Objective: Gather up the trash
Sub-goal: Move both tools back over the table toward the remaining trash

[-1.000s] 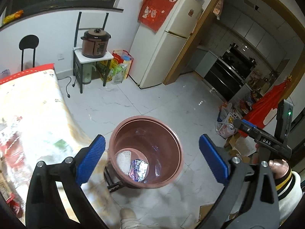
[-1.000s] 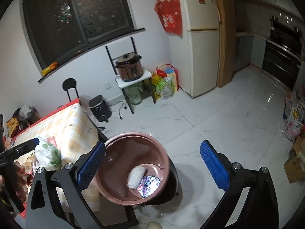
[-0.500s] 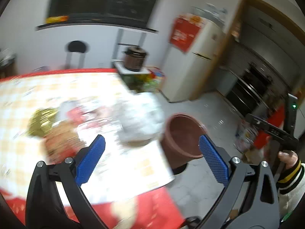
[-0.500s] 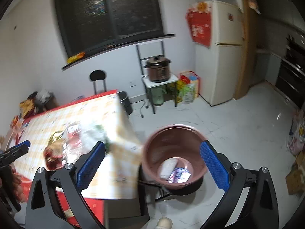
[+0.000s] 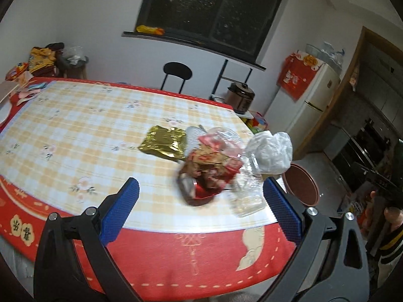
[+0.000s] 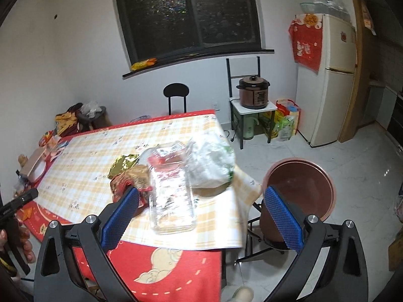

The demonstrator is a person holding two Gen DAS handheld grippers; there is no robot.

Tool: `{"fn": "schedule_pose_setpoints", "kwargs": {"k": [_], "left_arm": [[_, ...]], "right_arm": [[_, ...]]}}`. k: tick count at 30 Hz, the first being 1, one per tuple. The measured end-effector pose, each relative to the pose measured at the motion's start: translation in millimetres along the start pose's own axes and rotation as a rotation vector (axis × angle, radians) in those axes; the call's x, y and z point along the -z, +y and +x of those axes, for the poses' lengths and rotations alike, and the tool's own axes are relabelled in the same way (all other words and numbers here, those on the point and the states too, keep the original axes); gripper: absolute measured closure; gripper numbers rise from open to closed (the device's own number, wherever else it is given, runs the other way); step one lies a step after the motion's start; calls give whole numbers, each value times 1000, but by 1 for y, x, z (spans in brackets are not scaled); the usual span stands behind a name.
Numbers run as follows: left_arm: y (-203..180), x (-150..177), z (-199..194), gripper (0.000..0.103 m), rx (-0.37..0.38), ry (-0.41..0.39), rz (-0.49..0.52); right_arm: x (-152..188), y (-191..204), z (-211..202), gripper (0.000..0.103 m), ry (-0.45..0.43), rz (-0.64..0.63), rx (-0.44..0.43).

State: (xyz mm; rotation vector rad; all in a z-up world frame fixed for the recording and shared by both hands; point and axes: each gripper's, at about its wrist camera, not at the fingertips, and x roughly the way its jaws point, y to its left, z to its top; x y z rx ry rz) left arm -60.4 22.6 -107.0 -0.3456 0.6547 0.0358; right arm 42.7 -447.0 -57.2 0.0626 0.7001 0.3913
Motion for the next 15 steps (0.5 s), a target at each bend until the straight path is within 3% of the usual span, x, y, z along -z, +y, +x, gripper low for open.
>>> {"fn": "schedule_pose_setpoints", "kwargs": {"k": [11, 15], "left_arm": [[28, 8, -26, 6, -30, -27, -43], [31, 4, -23, 6, -23, -24, -17]], "right_arm": [[-9, 39, 21, 5, 8, 2, -46], [-12, 48, 24, 5, -2, 0, -62]]}}
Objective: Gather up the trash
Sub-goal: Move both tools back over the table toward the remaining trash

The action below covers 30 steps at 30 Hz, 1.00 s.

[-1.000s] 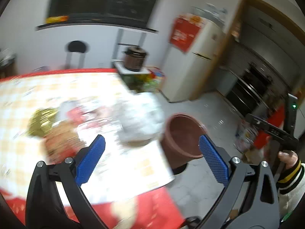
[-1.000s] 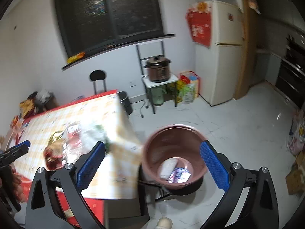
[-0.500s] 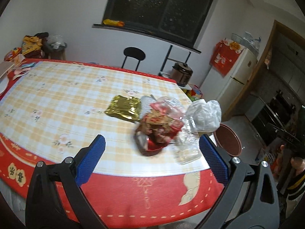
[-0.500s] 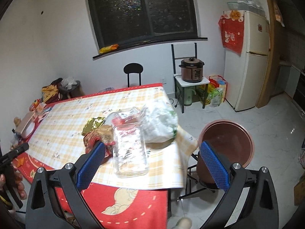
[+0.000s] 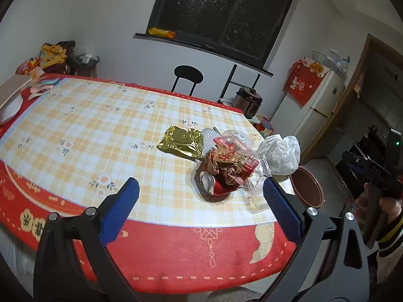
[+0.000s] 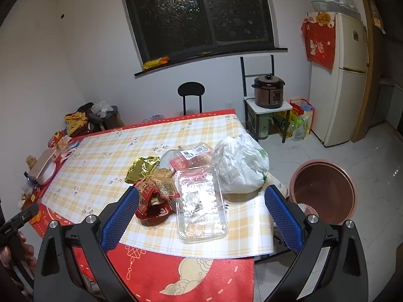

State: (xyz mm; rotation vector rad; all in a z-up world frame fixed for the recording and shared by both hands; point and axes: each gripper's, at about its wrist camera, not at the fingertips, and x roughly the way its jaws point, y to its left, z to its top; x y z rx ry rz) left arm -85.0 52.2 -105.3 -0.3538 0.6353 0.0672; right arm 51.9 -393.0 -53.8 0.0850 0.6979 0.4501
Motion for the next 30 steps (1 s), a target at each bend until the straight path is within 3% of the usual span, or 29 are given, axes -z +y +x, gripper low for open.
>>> {"fn": "schedule_pose_setpoints", "kwargs": {"k": [6, 13, 30], "left_arm": [[2, 0, 20, 6, 43, 6, -75], [-12, -6, 44, 6, 54, 42, -76], [-68, -27, 115, 6, -72, 103, -40]], "right_arm": [[1, -7, 12, 5, 46, -9, 12], [-5, -26, 37, 5, 84, -37, 32], [-32, -81, 183, 5, 202, -126, 13]]}}
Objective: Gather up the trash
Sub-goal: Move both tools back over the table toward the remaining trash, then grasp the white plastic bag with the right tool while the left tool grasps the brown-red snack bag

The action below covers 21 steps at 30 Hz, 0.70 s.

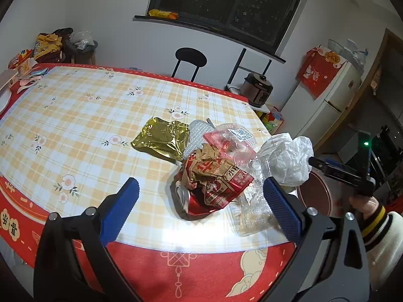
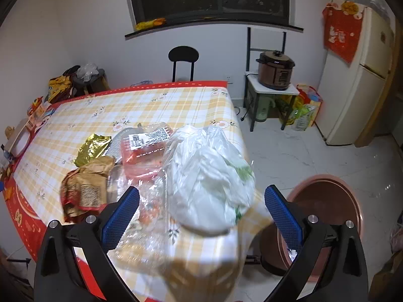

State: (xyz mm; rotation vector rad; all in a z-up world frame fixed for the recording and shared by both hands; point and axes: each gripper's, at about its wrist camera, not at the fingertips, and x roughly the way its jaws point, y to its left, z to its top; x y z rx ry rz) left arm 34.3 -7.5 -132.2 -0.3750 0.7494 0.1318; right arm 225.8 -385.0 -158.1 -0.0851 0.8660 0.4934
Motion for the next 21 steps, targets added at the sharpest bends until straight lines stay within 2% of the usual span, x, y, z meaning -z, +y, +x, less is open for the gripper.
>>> {"fn": "schedule_pose_setpoints", "kwargs": {"k": [3, 6, 12, 13, 14, 16, 21], "left_arm": [[-5, 0, 10, 6, -23, -2, -1], [-9, 2, 25, 6, -33, 31, -32], [-31, 6, 48, 6, -44, 64, 7], [-35, 7, 54, 6, -50, 73, 14], [-38, 8, 58, 6, -54, 80, 19], [-45, 9, 69, 6, -58, 98, 24], [-55, 13, 89, 6, -53, 132, 30]], "right_arm": [[-5, -3, 25, 5, 16, -23, -7], [-8, -6, 44, 5, 39, -23, -17], [-10, -15, 69, 5, 90, -8, -68], [-10, -18, 73, 8, 103, 5, -87], [-10, -19, 75, 17, 109, 9, -93], [-10, -20, 81, 28, 135, 5, -102], [-11, -22, 80, 48, 143, 0, -153]]}}
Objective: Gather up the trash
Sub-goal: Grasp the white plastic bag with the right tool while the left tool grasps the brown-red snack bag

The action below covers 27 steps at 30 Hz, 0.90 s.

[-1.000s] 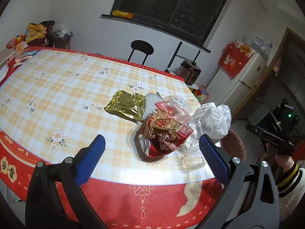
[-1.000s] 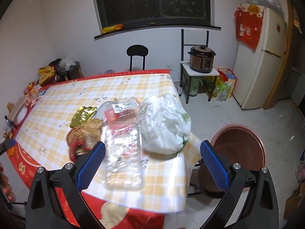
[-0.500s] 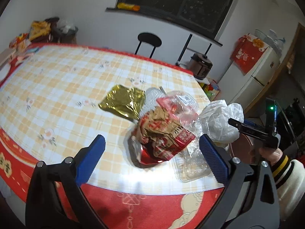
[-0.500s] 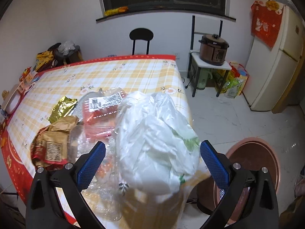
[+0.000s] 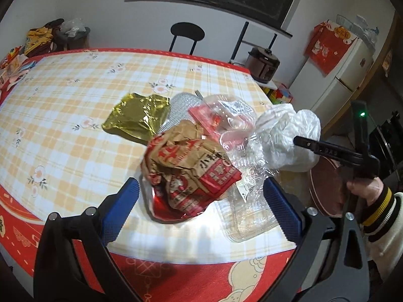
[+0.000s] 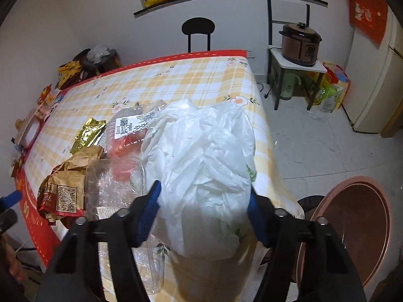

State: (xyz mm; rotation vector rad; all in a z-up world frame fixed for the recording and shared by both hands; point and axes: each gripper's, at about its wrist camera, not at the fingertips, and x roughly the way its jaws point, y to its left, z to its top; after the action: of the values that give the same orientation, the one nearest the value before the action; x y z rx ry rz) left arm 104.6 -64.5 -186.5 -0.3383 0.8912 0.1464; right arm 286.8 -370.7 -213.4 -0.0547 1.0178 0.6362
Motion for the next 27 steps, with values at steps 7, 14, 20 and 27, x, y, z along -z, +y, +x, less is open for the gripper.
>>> {"fn": "schedule_pose_setpoints", "kwargs": {"k": [7, 14, 20, 27], "left_arm": [[3, 0, 18, 6, 31, 31, 19], [11, 1, 33, 6, 43, 65, 96], [23, -10, 43, 6, 106, 75, 29], [21, -27, 65, 6, 95, 119, -29]], "right_arm": [[4, 4, -21, 64, -28, 17, 5], [10, 16, -45, 67, -66, 44, 39], [15, 21, -68, 68, -110, 67, 89], [27, 20, -82, 69, -122, 112, 127]]}}
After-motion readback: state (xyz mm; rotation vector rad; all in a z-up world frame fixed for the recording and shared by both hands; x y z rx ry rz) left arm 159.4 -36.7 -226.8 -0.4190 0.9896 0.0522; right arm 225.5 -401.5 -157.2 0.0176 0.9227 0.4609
